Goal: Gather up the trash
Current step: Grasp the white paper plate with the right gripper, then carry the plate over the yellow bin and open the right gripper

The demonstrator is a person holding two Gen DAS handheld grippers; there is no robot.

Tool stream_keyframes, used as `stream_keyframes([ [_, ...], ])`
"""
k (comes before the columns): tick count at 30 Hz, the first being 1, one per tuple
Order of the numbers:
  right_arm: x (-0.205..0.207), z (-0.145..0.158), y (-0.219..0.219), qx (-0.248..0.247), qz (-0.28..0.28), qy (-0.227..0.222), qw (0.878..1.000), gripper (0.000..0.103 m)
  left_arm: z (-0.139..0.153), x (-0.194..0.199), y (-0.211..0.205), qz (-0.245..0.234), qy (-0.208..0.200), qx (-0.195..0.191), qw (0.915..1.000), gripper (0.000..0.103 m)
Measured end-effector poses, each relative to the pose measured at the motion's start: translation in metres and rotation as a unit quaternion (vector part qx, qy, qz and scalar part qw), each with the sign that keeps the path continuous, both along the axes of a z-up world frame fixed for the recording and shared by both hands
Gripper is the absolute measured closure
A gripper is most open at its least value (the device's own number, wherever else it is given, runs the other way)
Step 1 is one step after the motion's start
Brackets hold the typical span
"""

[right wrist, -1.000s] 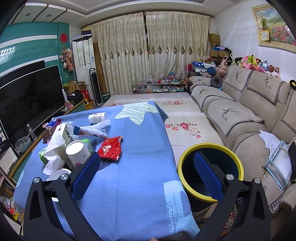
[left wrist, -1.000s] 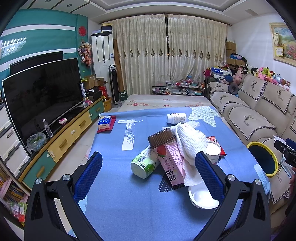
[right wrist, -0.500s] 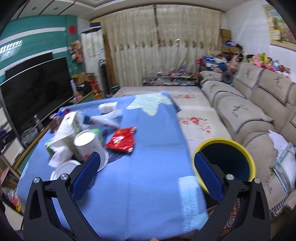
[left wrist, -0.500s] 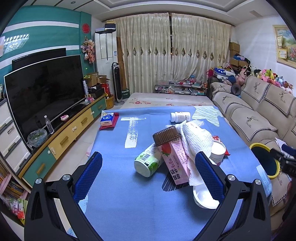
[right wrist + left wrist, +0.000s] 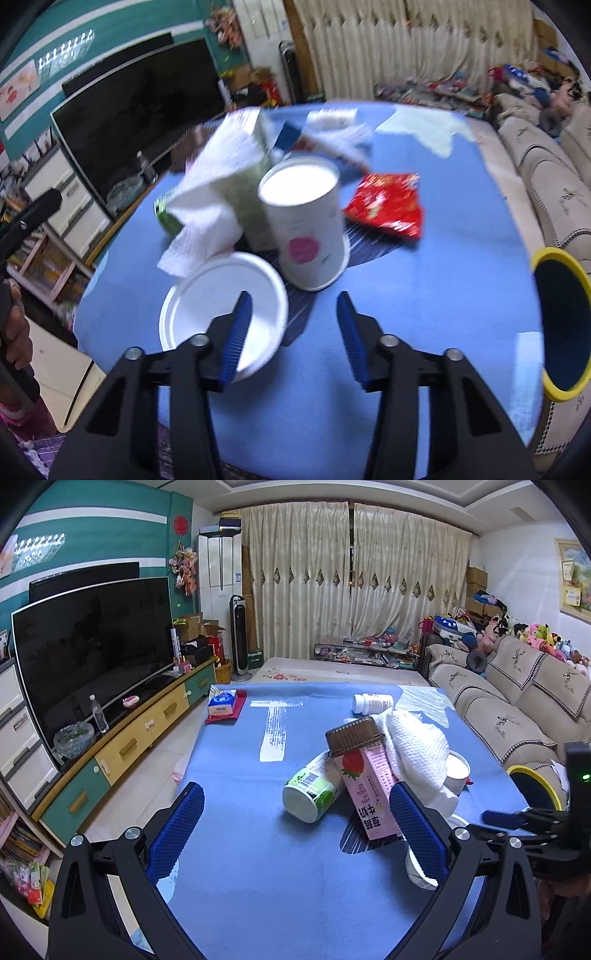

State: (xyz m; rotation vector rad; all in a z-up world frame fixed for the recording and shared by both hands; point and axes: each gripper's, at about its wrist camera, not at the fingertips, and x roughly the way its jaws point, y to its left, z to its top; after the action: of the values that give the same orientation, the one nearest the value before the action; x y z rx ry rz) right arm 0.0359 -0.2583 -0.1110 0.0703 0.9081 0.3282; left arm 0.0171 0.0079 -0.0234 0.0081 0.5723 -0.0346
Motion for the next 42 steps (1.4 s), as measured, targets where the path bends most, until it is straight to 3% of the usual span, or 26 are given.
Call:
stream_keyframes([
  [3,0.009,-0.009,0.012,-0.009,0.003,0.018,1.000,0.068,-0.006,0.002,0.002,-0.002,0.003,-0.002,1.0000,0.004],
  [7,0.013,-0.016,0.018,-0.011,0.004,0.028,1.000,0.093,-0.011,0.006,0.004,-0.003,0.008,-0.006,0.9999,0.004],
  [19,-0.003,-0.010,-0.019,-0.019,-0.024,0.013,0.999,0.096,-0.015,0.007,0.003,-0.010,0.006,-0.010,0.9999,0.004],
  [25,-0.019,0.009,-0.077,-0.007,-0.094,-0.018,0.995,0.096,-0.012,0.006,-0.009,-0.027,0.005,-0.008,0.9996,0.004],
  [32,-0.024,0.022,-0.188,-0.011,-0.240,-0.050,0.969,0.096,-0.008,0.013,-0.038,-0.062,0.002,0.004,0.9981,0.004],
  [37,-0.013,-0.003,-0.270,-0.034,-0.344,-0.019,0.938,0.095,-0.011,0.028,-0.056,-0.076,0.017,0.001,0.9970,0.004],
  [42,0.008,-0.043,-0.310,-0.046,-0.378,0.032,0.924,0.095,-0.016,0.039,-0.075,-0.089,0.026,0.007,0.9957,0.004],
])
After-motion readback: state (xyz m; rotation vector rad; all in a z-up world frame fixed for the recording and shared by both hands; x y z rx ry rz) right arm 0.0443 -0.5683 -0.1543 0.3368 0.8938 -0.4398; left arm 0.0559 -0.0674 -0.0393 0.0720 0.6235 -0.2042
